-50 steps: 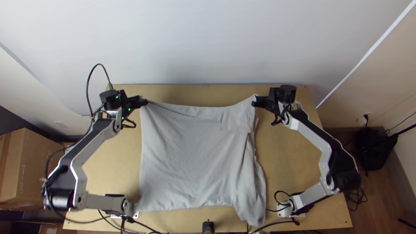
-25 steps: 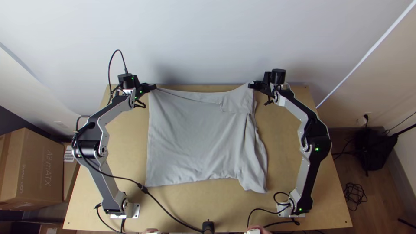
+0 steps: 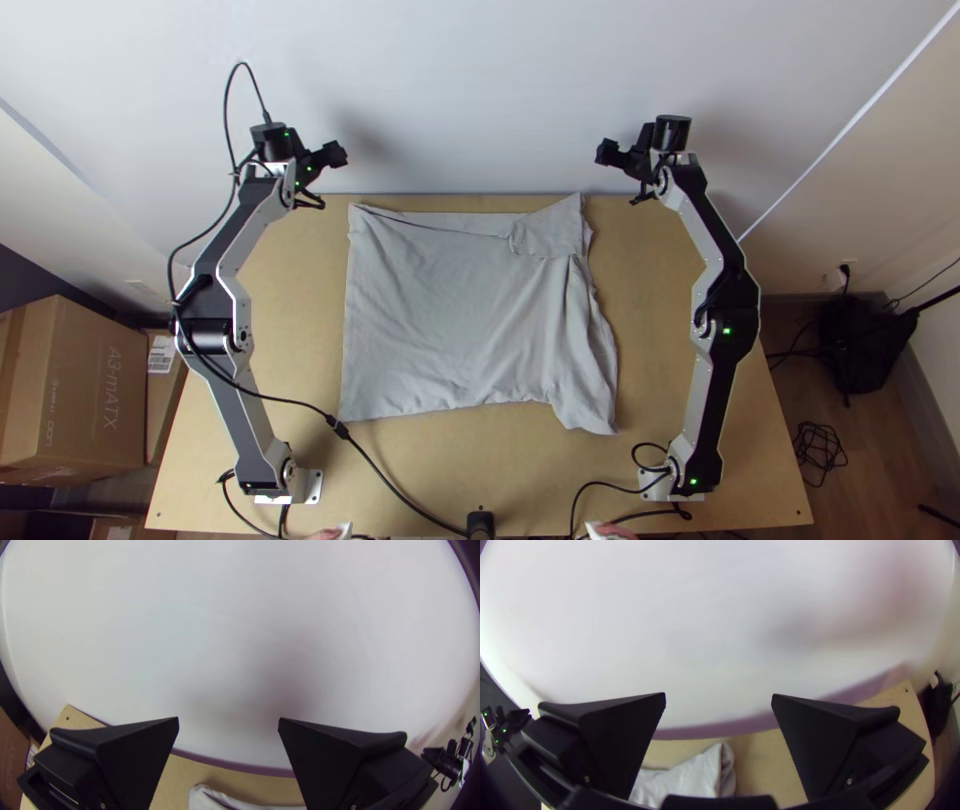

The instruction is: Fold the t-shirt

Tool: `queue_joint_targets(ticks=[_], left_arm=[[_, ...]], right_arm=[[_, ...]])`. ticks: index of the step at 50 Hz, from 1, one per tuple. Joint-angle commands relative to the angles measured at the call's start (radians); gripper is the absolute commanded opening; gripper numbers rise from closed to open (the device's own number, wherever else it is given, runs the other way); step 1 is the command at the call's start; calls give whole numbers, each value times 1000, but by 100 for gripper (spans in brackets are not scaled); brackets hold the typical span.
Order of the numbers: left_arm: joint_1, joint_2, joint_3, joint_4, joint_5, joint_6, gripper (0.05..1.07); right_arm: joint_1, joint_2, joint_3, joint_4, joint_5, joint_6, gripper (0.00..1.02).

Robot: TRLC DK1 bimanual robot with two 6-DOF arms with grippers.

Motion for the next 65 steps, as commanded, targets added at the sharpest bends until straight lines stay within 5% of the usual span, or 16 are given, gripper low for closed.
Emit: queue_joint_targets(ticks=[1,9,27,40,65], left_arm=[[14,-93,32,-62,10,-50,103],[5,-228,27,-214,10,-62,103],[2,-627,-198,-444,24,-54,103],[0,-943,-461,-468,68,-51,103],[-9,-1184,-646,-590,70,-2,103]], right_arm=[[-9,-100,39,-106,4,45,99],[-44,-209,85,-359,-41,45,99],[-240,-507,-96,-725,-306,-23,99],[-274,-810,-525,-830,-323,-250,95],[-234,-961,-1048,-876,-325,-359,86]])
